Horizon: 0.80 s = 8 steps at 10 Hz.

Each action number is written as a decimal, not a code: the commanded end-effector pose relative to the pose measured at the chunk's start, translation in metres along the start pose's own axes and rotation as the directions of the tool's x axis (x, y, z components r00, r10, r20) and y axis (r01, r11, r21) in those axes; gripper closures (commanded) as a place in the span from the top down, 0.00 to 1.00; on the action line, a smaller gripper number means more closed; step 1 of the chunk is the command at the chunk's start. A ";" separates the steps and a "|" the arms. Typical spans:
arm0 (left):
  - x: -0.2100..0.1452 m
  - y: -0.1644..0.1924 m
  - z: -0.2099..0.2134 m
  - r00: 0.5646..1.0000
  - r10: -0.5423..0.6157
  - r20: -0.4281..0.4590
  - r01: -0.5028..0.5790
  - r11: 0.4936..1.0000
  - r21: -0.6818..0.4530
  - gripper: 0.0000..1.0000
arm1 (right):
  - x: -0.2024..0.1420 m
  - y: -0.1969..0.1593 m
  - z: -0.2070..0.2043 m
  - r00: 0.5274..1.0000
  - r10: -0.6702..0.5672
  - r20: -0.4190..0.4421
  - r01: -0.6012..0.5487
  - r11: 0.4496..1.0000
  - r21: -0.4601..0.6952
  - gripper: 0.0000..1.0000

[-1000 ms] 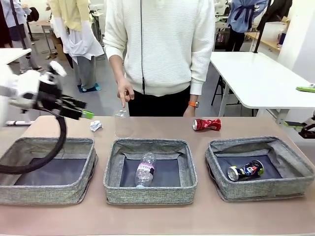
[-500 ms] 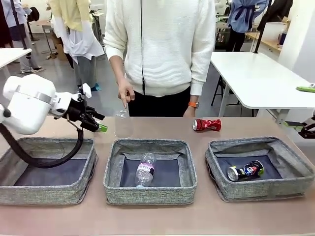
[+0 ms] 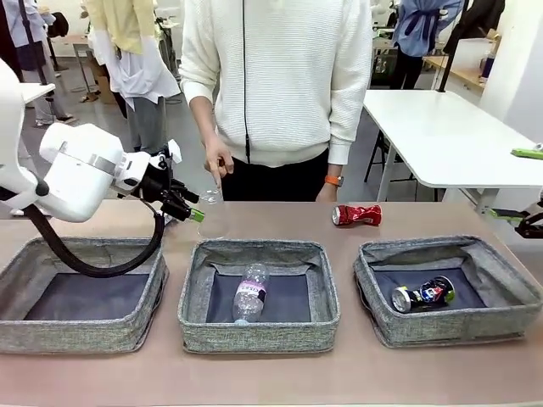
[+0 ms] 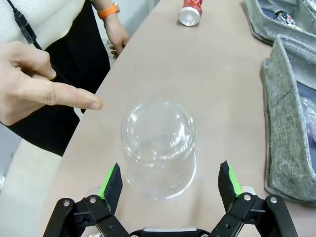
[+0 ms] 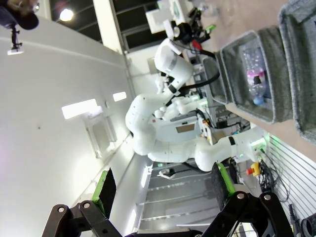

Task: Sort the waste into the appropriate baskets.
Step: Pick up the waste item pointed out by the person.

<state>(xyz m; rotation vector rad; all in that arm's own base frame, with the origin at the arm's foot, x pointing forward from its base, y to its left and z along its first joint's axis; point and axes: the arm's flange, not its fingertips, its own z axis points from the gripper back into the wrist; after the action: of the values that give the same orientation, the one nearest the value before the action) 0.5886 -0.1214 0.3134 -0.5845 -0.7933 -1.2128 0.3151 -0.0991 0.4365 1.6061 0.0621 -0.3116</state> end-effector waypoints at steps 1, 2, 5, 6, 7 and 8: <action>0.003 0.007 -0.014 1.000 0.025 -0.017 -0.025 1.000 -0.001 1.00 | -0.001 0.006 0.002 1.000 -0.022 -0.010 0.022 1.000 0.002 1.00; 0.003 0.006 -0.022 0.999 0.038 0.007 -0.037 0.999 -0.023 1.00 | -0.001 0.006 0.002 1.000 -0.022 -0.010 0.022 1.000 0.002 1.00; 0.000 0.001 -0.040 0.994 0.078 0.072 -0.075 0.996 -0.042 1.00 | -0.001 0.006 0.002 1.000 -0.022 -0.010 0.022 1.000 0.002 1.00; -0.002 0.001 -0.045 0.992 0.089 0.089 -0.086 0.996 -0.039 1.00 | -0.001 0.006 0.002 1.000 -0.022 -0.010 0.022 1.000 0.002 1.00; -0.005 0.000 -0.052 0.989 0.096 0.114 -0.093 0.995 -0.027 1.00 | -0.001 0.006 0.002 1.000 -0.022 -0.010 0.022 1.000 0.002 1.00; -0.007 0.000 -0.057 0.985 0.102 0.136 -0.101 0.995 -0.017 1.00 | -0.001 0.006 0.002 1.000 -0.022 -0.010 0.022 1.000 0.002 1.00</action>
<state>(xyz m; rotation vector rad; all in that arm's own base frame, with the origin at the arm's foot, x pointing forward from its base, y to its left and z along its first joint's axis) 0.5969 -0.1553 0.2803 -0.7029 -0.8076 -1.1031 0.3152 -0.0992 0.4367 1.6058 0.0620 -0.3114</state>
